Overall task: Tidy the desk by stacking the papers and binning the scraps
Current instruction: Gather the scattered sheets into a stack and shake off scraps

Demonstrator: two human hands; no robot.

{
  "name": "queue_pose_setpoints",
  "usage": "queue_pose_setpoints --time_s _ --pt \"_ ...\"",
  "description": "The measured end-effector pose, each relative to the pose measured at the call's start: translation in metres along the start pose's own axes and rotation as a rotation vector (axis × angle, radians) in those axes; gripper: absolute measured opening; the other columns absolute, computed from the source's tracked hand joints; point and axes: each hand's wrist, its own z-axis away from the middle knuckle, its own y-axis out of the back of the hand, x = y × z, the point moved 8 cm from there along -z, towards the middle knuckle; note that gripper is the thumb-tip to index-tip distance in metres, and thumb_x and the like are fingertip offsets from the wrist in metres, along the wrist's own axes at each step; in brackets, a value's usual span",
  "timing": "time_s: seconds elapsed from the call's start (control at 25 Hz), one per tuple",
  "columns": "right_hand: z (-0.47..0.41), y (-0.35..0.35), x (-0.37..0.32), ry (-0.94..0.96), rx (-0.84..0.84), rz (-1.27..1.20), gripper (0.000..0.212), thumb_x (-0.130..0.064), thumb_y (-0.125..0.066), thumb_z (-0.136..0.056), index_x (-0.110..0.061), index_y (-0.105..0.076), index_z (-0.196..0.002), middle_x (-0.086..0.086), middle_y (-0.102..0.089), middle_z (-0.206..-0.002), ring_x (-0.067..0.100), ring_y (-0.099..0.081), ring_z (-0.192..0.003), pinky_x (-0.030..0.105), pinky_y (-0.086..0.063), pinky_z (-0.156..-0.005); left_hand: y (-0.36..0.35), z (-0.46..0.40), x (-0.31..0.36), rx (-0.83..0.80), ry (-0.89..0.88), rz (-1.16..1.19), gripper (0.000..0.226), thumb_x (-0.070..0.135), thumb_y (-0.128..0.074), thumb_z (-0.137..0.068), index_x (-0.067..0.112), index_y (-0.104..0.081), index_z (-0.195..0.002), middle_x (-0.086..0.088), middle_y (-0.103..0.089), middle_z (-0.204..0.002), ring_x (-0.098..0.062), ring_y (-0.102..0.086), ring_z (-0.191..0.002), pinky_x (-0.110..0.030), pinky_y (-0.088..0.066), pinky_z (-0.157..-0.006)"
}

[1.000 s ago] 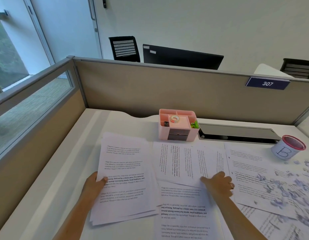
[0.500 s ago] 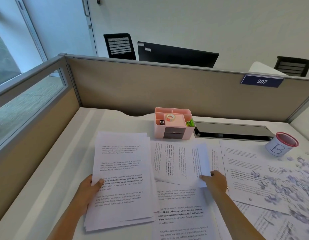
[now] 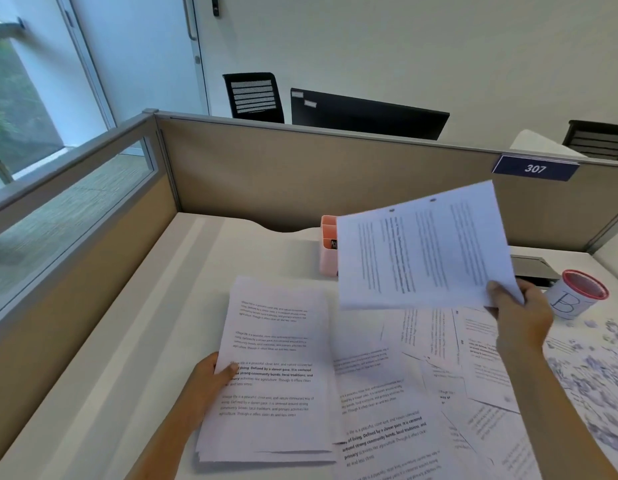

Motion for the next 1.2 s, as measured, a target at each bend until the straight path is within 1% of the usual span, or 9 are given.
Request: queue_pose_setpoints --time_s 0.16,0.24,0.4,0.48,0.56,0.76,0.92,1.04,1.2 --pt "0.015 -0.082 -0.011 -0.098 -0.482 0.085 0.018 -0.009 -0.072 -0.081 -0.008 -0.064 -0.097 0.006 -0.067 -0.088 0.023 -0.064 -0.077 0.021 -0.057 -0.056 -0.004 0.004 0.004 -0.040 0.004 0.025 0.018 0.017 -0.062 -0.092 0.010 -0.066 -0.107 -0.011 -0.076 -0.096 -0.031 -0.073 -0.084 -0.045 -0.059 -0.074" --pt "0.044 -0.128 -0.005 -0.100 -0.707 0.179 0.016 -0.011 -0.076 -0.077 -0.014 -0.068 -0.090 0.005 -0.071 -0.087 0.021 -0.068 -0.076 0.025 -0.058 -0.060 -0.004 0.004 0.006 -0.062 0.012 0.015 0.019 0.018 -0.060 -0.093 0.008 -0.067 -0.108 -0.013 -0.075 -0.099 -0.031 -0.073 -0.086 -0.046 -0.058 -0.077" --pt "0.094 -0.194 0.026 -0.017 -0.944 0.412 0.018 -0.015 -0.081 -0.073 -0.017 -0.065 -0.084 0.008 -0.070 -0.091 0.021 -0.068 -0.081 0.031 -0.057 -0.067 0.000 0.005 0.004 -0.053 0.113 0.032 0.037 0.044 -0.041 -0.099 0.019 -0.068 -0.107 -0.009 -0.075 -0.099 -0.027 -0.072 -0.090 -0.042 -0.058 -0.081" --pt "0.109 -0.218 0.043 0.027 -0.942 0.506 0.016 -0.012 -0.079 -0.074 -0.013 -0.065 -0.082 0.012 -0.068 -0.094 0.027 -0.064 -0.088 0.036 -0.052 -0.076 -0.001 0.005 0.004 -0.075 0.121 0.037 0.040 0.050 -0.042 -0.097 0.022 -0.069 -0.106 -0.006 -0.076 -0.099 -0.024 -0.073 -0.091 -0.040 -0.058 -0.080" --pt "0.122 -0.237 0.054 0.051 -0.911 0.558 0.013 -0.012 -0.076 -0.076 -0.008 -0.065 -0.083 0.012 -0.065 -0.092 0.029 -0.060 -0.089 0.034 -0.047 -0.073 -0.001 0.003 0.003 -0.080 0.099 -0.006 0.036 0.046 -0.055 -0.092 0.016 -0.069 -0.105 -0.006 -0.076 -0.097 -0.025 -0.073 -0.088 -0.043 -0.058 -0.080" --pt "0.145 -0.255 0.065 0.053 -0.858 0.490 0.026 -0.016 -0.066 -0.087 -0.007 -0.059 -0.111 0.011 -0.063 -0.100 0.028 -0.058 -0.092 0.026 -0.041 -0.064 0.001 0.000 -0.002 -0.097 0.027 -0.021 0.030 0.017 -0.070 -0.086 0.009 -0.063 -0.114 -0.007 -0.075 -0.103 -0.027 -0.072 -0.092 -0.050 -0.056 -0.086" --pt "0.132 -0.219 0.079 -0.075 -0.794 0.526 0.039 -0.023 -0.067 -0.087 -0.013 -0.052 -0.121 0.007 -0.063 -0.102 0.019 -0.058 -0.086 0.024 -0.044 -0.064 0.005 -0.003 -0.007 -0.037 0.033 -0.016 0.020 0.013 -0.062 -0.092 0.013 -0.065 -0.111 -0.005 -0.075 -0.101 -0.026 -0.072 -0.089 -0.047 -0.057 -0.083" --pt "0.121 -0.166 0.097 -0.070 -0.745 0.765 0.042 -0.022 -0.069 -0.085 -0.011 -0.052 -0.121 0.010 -0.060 -0.114 0.026 -0.058 -0.103 0.028 -0.043 -0.080 0.011 -0.004 -0.009 0.009 0.006 -0.011 0.018 0.015 -0.057 -0.094 0.017 -0.066 -0.110 -0.003 -0.075 -0.102 -0.025 -0.072 -0.090 -0.048 -0.057 -0.083" --pt "0.122 -0.101 0.108 -0.025 -0.671 1.107 0.061 -0.039 -0.072 -0.079 -0.013 -0.046 -0.128 0.012 -0.047 -0.129 0.034 -0.044 -0.120 0.037 -0.041 -0.091 0.018 -0.001 -0.006 0.078 -0.028 -0.021 0.016 0.017 -0.055 -0.096 0.022 -0.065 -0.107 0.001 -0.075 -0.100 -0.021 -0.073 -0.088 -0.039 -0.058 -0.076"
